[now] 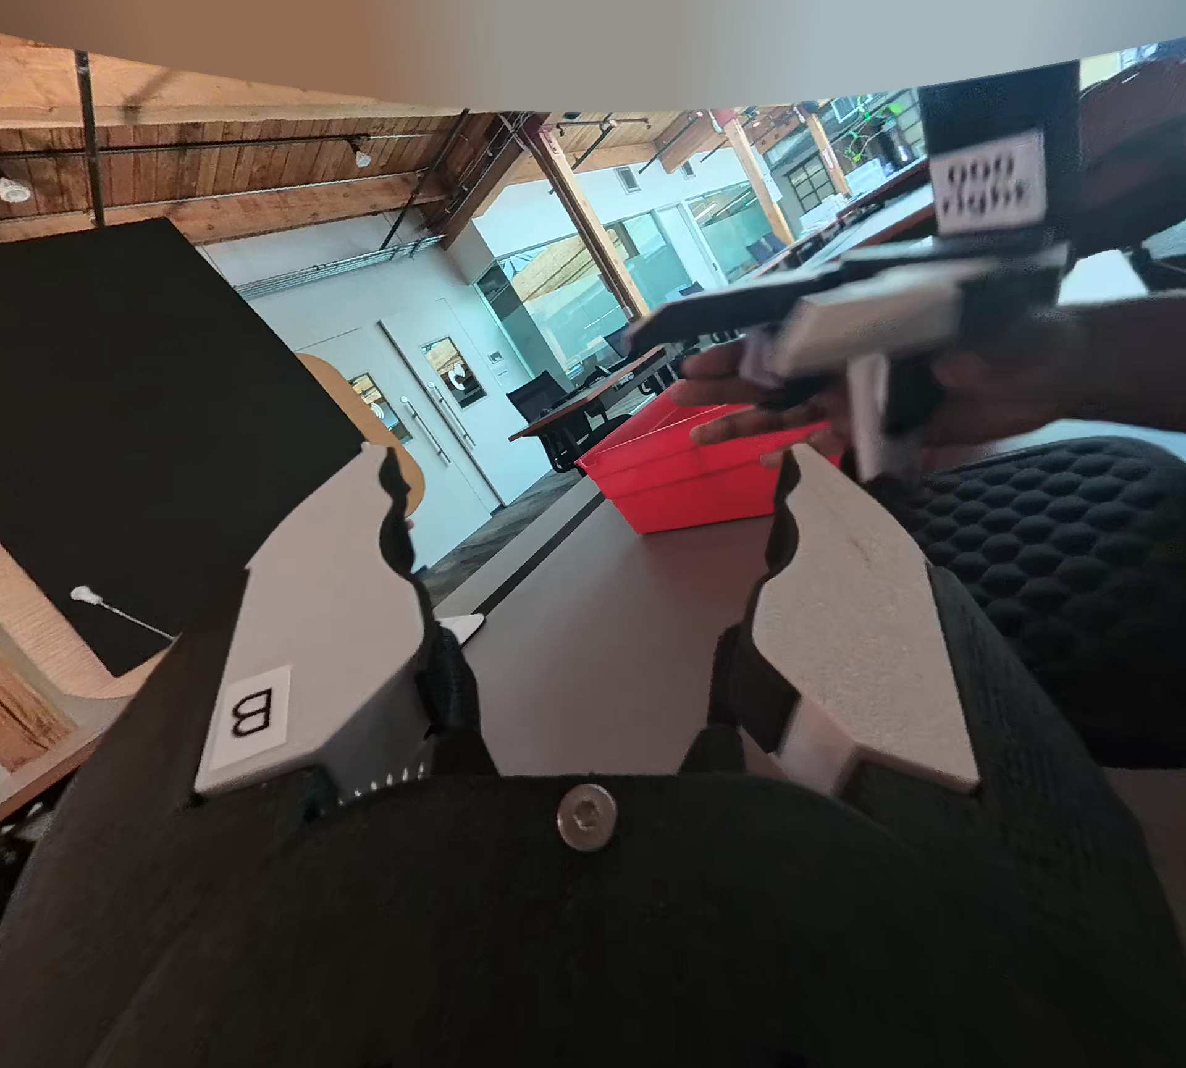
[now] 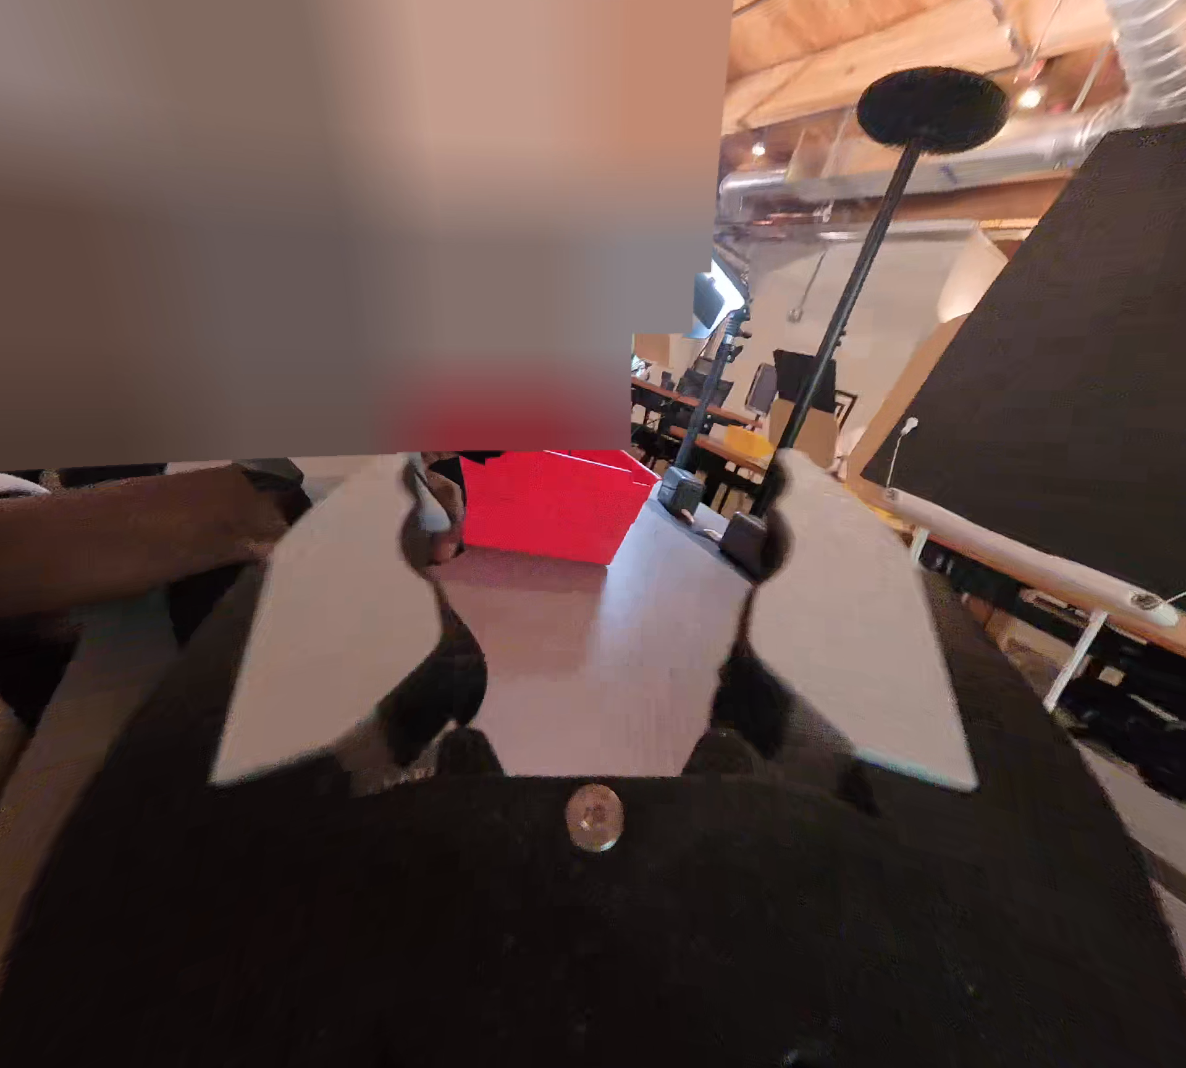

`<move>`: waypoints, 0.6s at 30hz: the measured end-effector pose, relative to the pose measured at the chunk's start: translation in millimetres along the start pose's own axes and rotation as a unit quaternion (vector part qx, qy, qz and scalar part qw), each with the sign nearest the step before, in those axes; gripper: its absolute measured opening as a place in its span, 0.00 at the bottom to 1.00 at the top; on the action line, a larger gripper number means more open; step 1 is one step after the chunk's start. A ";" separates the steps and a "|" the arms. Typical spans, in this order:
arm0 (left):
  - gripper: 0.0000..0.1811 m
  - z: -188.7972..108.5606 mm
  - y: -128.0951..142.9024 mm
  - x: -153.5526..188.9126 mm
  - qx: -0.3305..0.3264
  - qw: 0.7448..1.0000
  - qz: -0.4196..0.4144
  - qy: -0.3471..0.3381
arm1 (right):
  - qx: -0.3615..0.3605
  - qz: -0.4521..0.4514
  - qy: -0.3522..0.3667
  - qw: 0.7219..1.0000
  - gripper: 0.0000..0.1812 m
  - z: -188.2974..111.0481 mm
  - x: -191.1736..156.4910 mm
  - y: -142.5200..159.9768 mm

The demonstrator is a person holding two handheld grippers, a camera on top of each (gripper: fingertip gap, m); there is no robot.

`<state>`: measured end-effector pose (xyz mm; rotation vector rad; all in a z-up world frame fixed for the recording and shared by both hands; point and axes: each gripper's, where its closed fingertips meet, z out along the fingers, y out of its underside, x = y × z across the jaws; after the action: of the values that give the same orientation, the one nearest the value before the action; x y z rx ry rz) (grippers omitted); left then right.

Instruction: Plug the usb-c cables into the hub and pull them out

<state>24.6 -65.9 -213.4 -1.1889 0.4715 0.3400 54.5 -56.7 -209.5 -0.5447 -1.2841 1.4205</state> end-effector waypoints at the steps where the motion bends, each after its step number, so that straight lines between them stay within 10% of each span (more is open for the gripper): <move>1: 0.53 -1.7 -3.3 1.8 0.007 1.000 0.001 0.006 | 0.001 -0.005 0.013 1.000 0.67 3.2 1.0 11.4; 5: 0.37 -9.6 -16.6 2.9 0.052 0.999 -0.004 0.015 | -0.032 -0.024 0.002 0.999 0.61 7.8 -11.1 32.0; 6: 0.36 -10.4 -17.3 1.4 0.053 0.998 -0.014 0.014 | -0.034 -0.039 0.011 0.999 0.51 6.9 -10.2 33.4; 8: 0.28 -13.6 -20.4 1.9 0.043 0.998 -0.034 0.032 | -0.053 -0.067 0.026 0.996 0.00 -0.1 -7.8 37.6; 10: 0.00 -23.2 -29.1 7.4 0.019 0.996 -0.052 0.075 | -0.082 -0.049 0.009 0.995 0.00 -4.3 -11.7 40.8; 12: 0.00 -33.6 -42.8 5.4 -0.009 0.991 -0.076 0.109 | -0.078 -0.007 0.001 0.997 0.04 -5.6 -9.9 42.6; 15: 0.00 -55.3 -58.8 -33.8 -0.055 0.997 -0.014 0.043 | 0.034 0.004 0.040 0.999 0.59 -8.3 4.6 13.1; 18: 0.48 -92.3 -67.4 -101.7 -0.116 0.986 0.055 -0.103 | 0.080 0.041 0.051 0.995 0.61 -12.6 14.1 -2.6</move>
<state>-45.0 -176.4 -133.7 -1.3400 0.3239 0.6198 62.2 -39.5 -206.6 -0.5582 -1.0676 1.5286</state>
